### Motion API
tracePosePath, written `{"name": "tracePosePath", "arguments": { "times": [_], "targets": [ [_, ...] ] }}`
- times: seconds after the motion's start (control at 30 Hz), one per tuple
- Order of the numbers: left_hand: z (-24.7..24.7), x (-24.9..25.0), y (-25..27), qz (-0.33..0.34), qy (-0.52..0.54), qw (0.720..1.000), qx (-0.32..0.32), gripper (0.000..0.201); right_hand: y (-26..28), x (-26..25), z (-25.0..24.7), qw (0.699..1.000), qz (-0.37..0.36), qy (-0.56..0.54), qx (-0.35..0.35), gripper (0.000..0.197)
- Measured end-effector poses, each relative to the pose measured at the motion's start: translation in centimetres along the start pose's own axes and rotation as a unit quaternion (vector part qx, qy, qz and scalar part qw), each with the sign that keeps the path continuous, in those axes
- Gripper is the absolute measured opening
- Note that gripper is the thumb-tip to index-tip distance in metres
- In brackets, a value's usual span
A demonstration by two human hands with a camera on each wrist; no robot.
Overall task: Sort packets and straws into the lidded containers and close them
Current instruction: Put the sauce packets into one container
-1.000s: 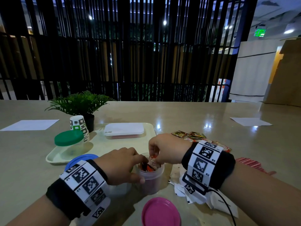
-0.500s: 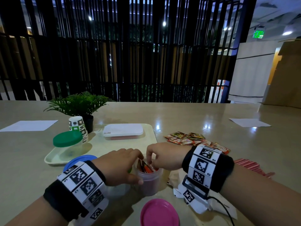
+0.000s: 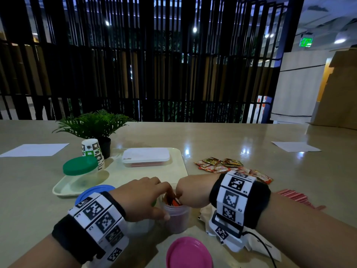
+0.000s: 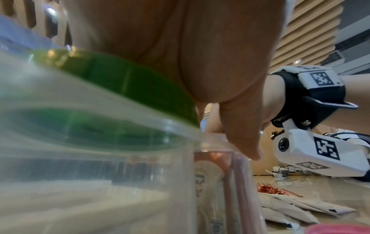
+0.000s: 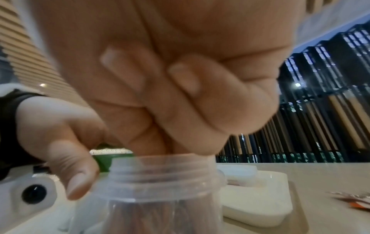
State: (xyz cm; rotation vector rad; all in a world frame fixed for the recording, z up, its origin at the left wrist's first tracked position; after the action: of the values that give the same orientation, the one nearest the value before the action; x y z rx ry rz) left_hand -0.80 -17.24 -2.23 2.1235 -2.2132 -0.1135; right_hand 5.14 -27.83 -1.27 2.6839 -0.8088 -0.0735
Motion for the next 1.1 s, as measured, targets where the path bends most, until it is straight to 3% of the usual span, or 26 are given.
{"name": "tracePosePath", "arguments": {
  "times": [0.13, 0.27, 0.43, 0.6, 0.7, 0.9, 1.1],
  "targets": [
    [-0.1, -0.1, 0.1, -0.007, 0.020, 1.000, 0.010, 0.060, 0.0, -0.7, -0.2, 0.999, -0.009, -0.039, 0.006, 0.030],
    [-0.1, -0.1, 0.1, -0.014, 0.034, 0.999, 0.013, 0.068, -0.5, -0.4, 0.1, 0.998, 0.039, -0.020, -0.046, 0.030],
    [-0.1, -0.1, 0.1, -0.015, 0.019, 1.000, 0.007, 0.074, -0.5, 0.4, -0.1, 0.997, 0.041, -0.044, -0.045, 0.031],
    [-0.2, 0.0, 0.1, -0.007, -0.002, 1.000, 0.001, 0.069, -0.4, 0.1, 0.0, 0.997, 0.034, 0.016, -0.070, 0.034],
    [-0.1, 0.0, 0.1, 0.000, 0.004, 1.000, 0.001, 0.067, -0.5, -0.6, 0.2, 0.998, 0.009, 0.048, -0.040, 0.031],
    [0.0, -0.1, -0.1, 0.009, -0.005, 1.000, -0.001, 0.066, 0.4, -0.1, -0.8, 0.996, 0.015, 0.017, 0.089, 0.014],
    [0.2, -0.3, -0.2, 0.009, -0.001, 1.000, 0.000, 0.062, 0.2, 0.1, -0.4, 0.998, -0.004, -0.025, 0.053, 0.025]
  ]
}}
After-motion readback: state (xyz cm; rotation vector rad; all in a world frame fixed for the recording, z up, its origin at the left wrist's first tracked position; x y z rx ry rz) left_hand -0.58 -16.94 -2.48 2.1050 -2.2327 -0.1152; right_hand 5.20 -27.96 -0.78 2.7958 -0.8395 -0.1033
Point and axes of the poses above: each hand's wrist, its own y-axis away from the middle knuckle, its own z-axis out of the palm, x = y × z, the point moved 4 cm from there along -y, towards the middle knuckle, and after that the axes turned 5 degrees about -z, right-handed, at the moved point
